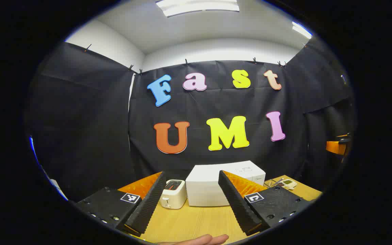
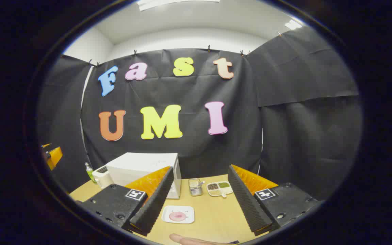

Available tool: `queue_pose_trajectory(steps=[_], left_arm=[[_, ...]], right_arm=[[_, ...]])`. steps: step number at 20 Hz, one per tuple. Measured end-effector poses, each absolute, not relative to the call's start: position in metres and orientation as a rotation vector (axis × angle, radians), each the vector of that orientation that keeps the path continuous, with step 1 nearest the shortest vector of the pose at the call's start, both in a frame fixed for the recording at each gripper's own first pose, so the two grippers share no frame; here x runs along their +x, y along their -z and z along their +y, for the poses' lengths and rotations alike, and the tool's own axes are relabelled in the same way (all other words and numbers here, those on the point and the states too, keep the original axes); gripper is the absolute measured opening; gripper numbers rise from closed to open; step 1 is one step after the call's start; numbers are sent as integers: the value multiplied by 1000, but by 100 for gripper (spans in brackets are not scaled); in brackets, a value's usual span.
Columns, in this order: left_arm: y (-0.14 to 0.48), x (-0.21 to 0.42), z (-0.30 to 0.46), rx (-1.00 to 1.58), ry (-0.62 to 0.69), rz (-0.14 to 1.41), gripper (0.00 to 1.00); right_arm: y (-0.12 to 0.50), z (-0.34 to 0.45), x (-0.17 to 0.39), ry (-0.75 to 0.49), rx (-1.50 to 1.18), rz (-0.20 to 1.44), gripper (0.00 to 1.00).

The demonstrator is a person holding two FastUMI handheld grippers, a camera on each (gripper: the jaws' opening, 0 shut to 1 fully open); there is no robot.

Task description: Open the microwave oven with the left hand, put the food in, and close the microwave oven.

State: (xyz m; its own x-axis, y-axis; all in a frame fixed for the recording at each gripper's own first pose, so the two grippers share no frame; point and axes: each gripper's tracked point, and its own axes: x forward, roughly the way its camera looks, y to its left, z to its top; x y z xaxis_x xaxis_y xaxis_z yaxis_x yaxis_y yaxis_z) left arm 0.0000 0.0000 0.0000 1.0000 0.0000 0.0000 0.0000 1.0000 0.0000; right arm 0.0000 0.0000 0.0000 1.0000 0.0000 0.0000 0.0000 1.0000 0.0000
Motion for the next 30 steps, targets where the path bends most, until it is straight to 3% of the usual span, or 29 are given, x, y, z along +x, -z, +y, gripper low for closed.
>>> queue_pose_trajectory(steps=[2, 3, 15, 23, 30], left_arm=[[-3, -4, 4, 7, -17, 3, 87], [-3, -6, 3, 3, -15, 6, 96], [-15, -15, -20, -40, 47, -39, 95], [13, 33, -66, -68, 67, -6, 95], [90, 93, -144, -148, 175, 131, 95]], right_arm=[[-6, -1, -4, 4, 3, -10, 100], [-9, -4, -6, 9, 1, -15, 100], [-8, -19, -17, 31, 7, -24, 100], [-13, -25, -25, -1, -3, -58, 100], [-13, -33, -30, -23, 17, -100, 100]])
